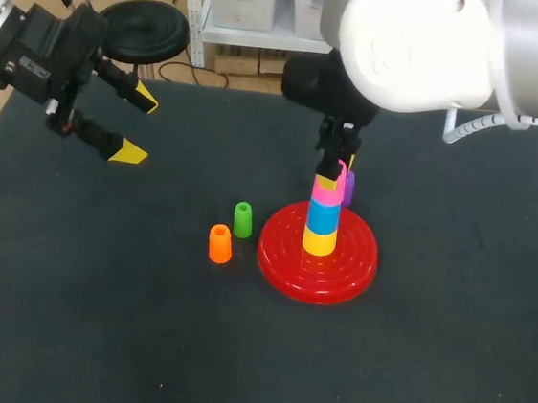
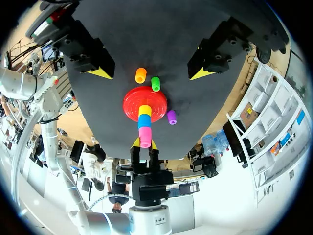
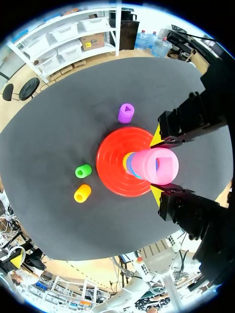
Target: Pick up and stack the cylinders on the red base in this order: pink,purple,orange,green
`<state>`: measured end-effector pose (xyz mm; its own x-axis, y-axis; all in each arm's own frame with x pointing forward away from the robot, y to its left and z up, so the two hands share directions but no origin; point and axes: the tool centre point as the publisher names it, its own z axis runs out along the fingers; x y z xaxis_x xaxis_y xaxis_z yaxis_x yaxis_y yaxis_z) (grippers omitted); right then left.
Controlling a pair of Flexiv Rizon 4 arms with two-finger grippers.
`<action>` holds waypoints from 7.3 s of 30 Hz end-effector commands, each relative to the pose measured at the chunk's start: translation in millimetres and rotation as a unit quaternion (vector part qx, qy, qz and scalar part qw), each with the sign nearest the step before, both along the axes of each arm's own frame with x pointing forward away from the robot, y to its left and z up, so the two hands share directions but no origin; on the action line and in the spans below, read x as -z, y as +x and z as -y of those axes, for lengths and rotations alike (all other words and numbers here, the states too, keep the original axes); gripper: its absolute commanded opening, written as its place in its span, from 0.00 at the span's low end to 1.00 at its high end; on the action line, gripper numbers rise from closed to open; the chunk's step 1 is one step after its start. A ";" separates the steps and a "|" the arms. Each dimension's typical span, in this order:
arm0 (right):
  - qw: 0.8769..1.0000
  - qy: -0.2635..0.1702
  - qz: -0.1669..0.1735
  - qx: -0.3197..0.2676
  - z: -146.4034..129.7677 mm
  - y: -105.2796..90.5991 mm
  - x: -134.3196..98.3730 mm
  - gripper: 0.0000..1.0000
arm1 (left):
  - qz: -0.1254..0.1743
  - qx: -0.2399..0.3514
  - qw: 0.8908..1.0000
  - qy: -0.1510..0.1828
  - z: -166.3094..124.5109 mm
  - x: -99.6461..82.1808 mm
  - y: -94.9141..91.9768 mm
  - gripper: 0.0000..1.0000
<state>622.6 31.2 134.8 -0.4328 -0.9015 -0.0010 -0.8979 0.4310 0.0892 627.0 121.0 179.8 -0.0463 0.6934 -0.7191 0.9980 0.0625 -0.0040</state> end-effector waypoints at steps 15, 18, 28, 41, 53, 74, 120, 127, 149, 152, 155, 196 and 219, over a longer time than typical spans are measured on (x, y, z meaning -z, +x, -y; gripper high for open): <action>1.000 -0.002 0.002 -0.011 -0.5 -6.7 3.3 0.00 | 0.001 -0.001 1.000 0.000 -0.1 0.4 -0.9 1.00; 1.000 -0.007 0.000 -0.018 -1.7 -7.8 3.9 0.00 | 0.001 -0.001 1.000 0.000 -0.1 0.4 -0.9 1.00; 0.999 -0.024 0.017 -0.016 -0.6 -6.7 8.8 0.00 | 0.001 -0.001 1.000 0.000 -0.1 0.4 -0.9 1.00; 0.999 -0.029 0.009 -0.019 0.6 -3.4 16.1 0.00 | 0.001 -0.001 1.000 0.000 -0.1 0.4 -0.9 1.00; 1.000 -0.013 -0.018 -0.013 2.2 0.2 19.2 0.00 | 0.001 -0.001 1.000 0.000 -0.1 0.4 -0.9 1.00; 0.999 0.032 0.017 0.012 6.0 3.0 -8.6 1.00 | 0.001 -0.001 1.000 0.000 -0.1 0.4 -0.9 1.00; 0.994 0.011 0.095 0.062 46.6 148.6 -10.6 1.00 | 0.001 -0.001 1.000 0.000 -0.1 0.4 -0.9 1.00; 0.997 0.004 0.073 0.033 58.5 141.0 1.6 1.00 | 0.001 -0.001 1.000 0.000 -0.1 0.4 -0.9 1.00; 0.998 0.012 0.065 0.003 60.6 110.5 45.1 1.00 | 0.001 -0.001 1.000 0.000 -0.1 0.4 -0.9 1.00; 0.997 0.016 0.073 0.007 61.6 111.4 41.3 1.00 | 0.001 -0.001 1.000 0.000 -0.1 0.4 -0.9 1.00; 0.997 0.016 0.073 0.007 61.6 111.4 41.3 1.00 | 0.001 -0.001 1.000 0.000 -0.1 0.4 -0.9 1.00; 0.998 0.004 0.033 -0.051 38.2 125.3 81.6 1.00 | 0.001 -0.001 1.000 0.000 -0.1 0.4 -0.9 1.00; 0.997 -0.006 0.025 -0.073 27.3 125.5 102.6 1.00 | 0.001 -0.001 1.000 0.000 -0.1 0.4 -0.9 1.00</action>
<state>744.8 2.4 34.9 -0.2977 -0.9546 -0.0104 -0.9543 0.2973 0.0322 627.0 121.0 179.8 -0.0463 0.6934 -0.7191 0.9980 0.0625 -0.0040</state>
